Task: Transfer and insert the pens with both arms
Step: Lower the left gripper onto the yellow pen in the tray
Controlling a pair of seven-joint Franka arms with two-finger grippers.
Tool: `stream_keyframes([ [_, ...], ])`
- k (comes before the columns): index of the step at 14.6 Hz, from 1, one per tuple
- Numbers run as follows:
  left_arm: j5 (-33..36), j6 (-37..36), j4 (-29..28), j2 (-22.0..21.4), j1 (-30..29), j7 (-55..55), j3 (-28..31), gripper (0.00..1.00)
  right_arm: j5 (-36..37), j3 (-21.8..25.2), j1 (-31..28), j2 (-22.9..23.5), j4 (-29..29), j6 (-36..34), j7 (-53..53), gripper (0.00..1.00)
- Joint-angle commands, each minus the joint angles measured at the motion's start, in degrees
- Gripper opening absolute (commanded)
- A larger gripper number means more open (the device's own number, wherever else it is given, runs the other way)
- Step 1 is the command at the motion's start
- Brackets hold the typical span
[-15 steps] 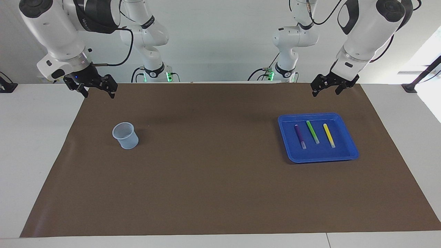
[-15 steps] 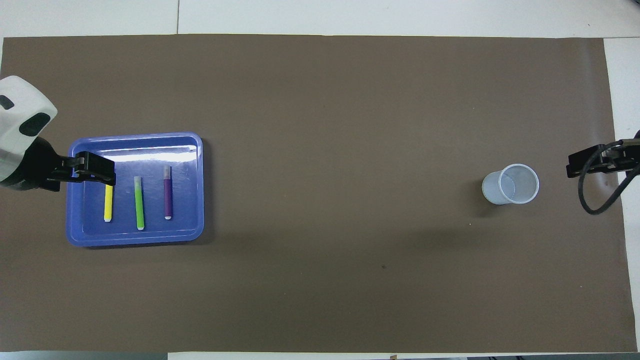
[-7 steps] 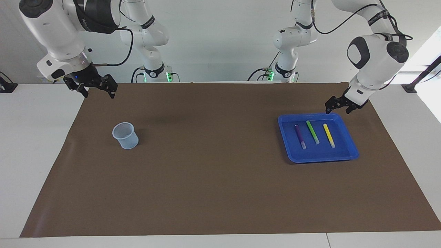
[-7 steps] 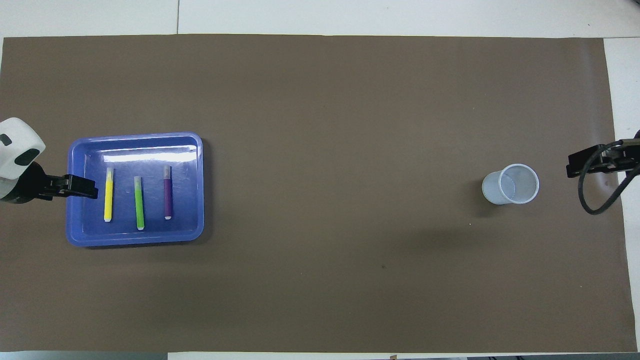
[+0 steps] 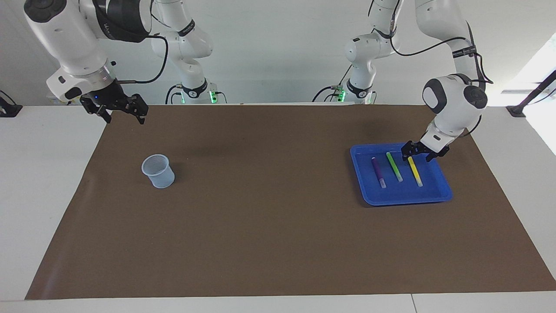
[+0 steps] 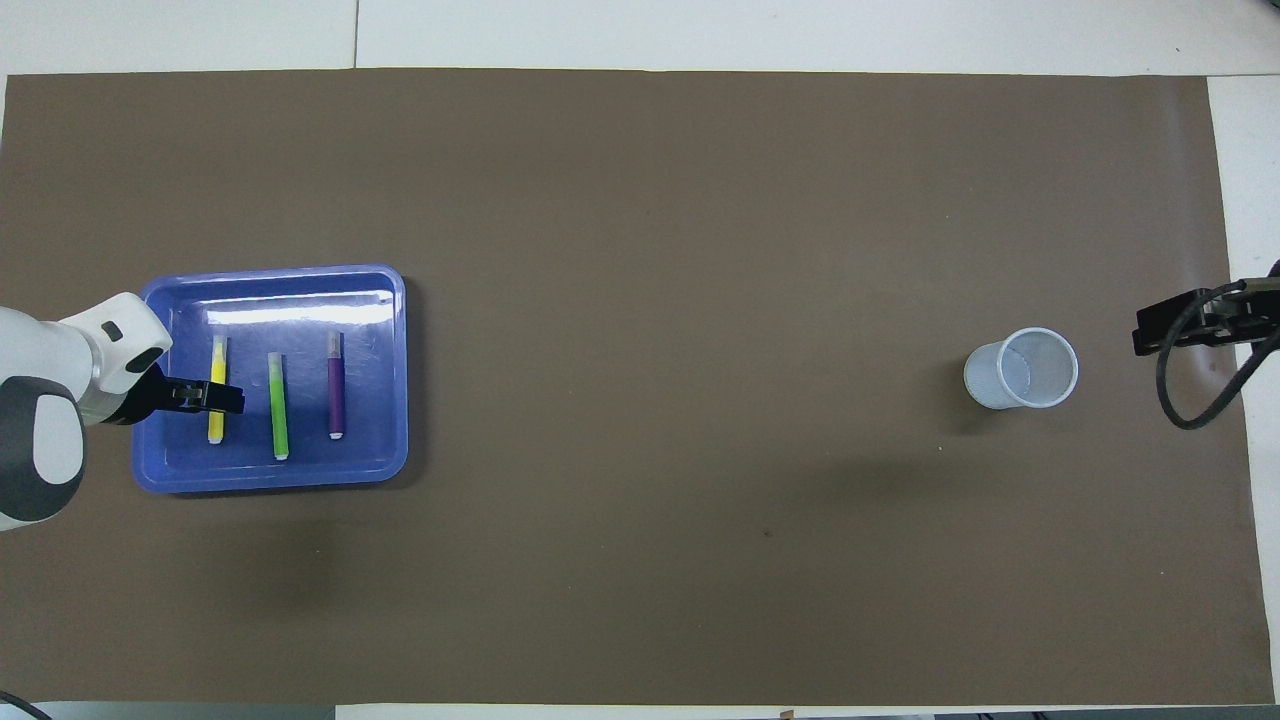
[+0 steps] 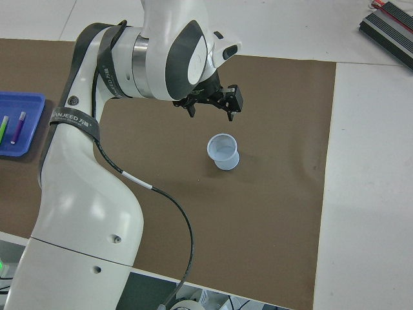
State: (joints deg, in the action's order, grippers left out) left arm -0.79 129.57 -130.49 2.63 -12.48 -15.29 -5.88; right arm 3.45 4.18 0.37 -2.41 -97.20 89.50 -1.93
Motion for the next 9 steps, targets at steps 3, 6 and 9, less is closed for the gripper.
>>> stream_keyframes([
  [3, 1.85, 5.33, -0.38, 4.4, 0.08, -1.23, 0.34, 0.82, -0.99, -0.31, -0.73, -0.58, -0.36, 0.15, -0.71, 1.0],
  [6, 1.85, 6.04, 0.5, 5.63, 0.35, -1.23, 0.34, 0.81, -0.99, -0.31, -0.73, -0.58, -0.36, 0.15, -0.71, 1.0],
  [9, 1.85, 6.04, 1.46, 6.34, 0.52, -1.23, 0.34, 0.79, -0.99, -0.31, -0.73, -0.58, -0.36, 0.15, -0.71, 1.0],
])
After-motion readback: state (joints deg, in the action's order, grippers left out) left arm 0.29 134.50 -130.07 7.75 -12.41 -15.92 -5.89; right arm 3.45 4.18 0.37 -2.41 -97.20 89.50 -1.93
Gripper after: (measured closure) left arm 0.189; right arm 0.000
